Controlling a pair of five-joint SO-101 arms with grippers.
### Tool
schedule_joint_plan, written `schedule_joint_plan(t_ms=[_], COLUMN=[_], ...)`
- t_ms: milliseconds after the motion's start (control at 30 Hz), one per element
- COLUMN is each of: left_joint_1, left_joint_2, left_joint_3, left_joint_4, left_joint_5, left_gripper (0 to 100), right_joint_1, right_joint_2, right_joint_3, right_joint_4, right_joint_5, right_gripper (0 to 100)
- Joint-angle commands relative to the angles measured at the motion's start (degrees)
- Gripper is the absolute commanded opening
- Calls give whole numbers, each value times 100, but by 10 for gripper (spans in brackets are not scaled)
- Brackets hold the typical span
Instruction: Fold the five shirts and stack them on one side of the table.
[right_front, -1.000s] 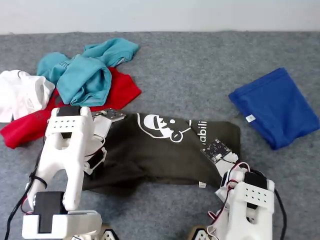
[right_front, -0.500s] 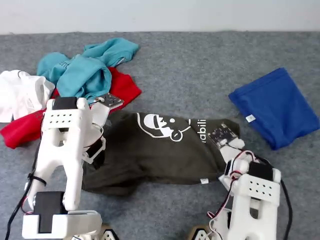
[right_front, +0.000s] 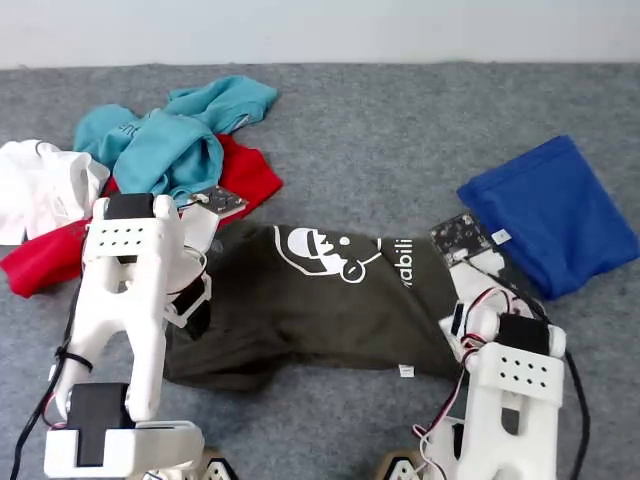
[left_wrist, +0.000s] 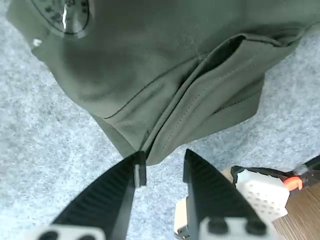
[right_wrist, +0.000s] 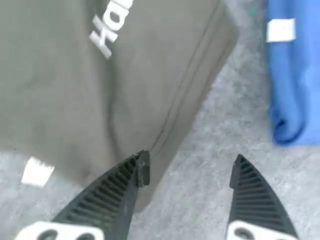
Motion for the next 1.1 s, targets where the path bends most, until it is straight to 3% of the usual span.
schedule_joint_plan(t_ms=[0,200,500,733,1067], left_joint_1=[9,9,9,9,9], left_joint_2=[-185,-185,-185,-185,-185], left_joint_3=[-207,-171,-171,-171,-127], left_joint_4=[149,149,158,158,158], left_joint_5=[-35,-26,255,255,246], left_gripper=[133,133,133,133,133], right_joint_1=[-75,-435,-470,-497,-497], right_joint_2=[127,1473,3345,4242,5244], right_joint_3=[-167,-510,-941,-1442,-2040], right_joint_4=[-1305,-2413,-3354,-3442,-3398], right_joint_5=[-475,-1336,-1363,-1354,-1354], right_gripper=[266,266,266,261,41])
